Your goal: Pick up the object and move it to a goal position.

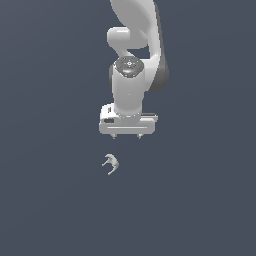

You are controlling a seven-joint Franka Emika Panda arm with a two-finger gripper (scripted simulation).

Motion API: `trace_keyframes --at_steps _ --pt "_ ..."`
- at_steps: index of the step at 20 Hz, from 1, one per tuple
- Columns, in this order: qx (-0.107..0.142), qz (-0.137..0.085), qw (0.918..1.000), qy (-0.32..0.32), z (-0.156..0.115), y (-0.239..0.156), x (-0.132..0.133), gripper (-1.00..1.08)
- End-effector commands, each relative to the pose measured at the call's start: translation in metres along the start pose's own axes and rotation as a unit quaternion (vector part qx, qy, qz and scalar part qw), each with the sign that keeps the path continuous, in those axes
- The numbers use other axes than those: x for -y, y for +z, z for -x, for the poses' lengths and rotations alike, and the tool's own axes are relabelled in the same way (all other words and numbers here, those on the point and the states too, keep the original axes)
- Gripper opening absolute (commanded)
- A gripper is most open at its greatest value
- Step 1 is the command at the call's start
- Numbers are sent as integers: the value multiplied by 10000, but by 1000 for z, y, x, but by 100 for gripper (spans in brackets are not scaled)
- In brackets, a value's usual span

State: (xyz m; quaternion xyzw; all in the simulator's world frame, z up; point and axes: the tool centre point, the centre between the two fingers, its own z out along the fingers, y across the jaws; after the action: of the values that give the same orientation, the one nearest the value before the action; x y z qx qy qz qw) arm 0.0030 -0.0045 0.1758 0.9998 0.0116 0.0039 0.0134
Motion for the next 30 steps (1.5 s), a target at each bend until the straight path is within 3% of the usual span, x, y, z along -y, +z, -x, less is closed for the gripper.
trace_keyframes --at_steps 1,18,30 --pt "0 0 10000 0 0 0 0 100" --pt "-32 -23 9999 -125 -1 -8 -2 100" --pt "-11 -17 9964 -853 -15 11 -18 100"
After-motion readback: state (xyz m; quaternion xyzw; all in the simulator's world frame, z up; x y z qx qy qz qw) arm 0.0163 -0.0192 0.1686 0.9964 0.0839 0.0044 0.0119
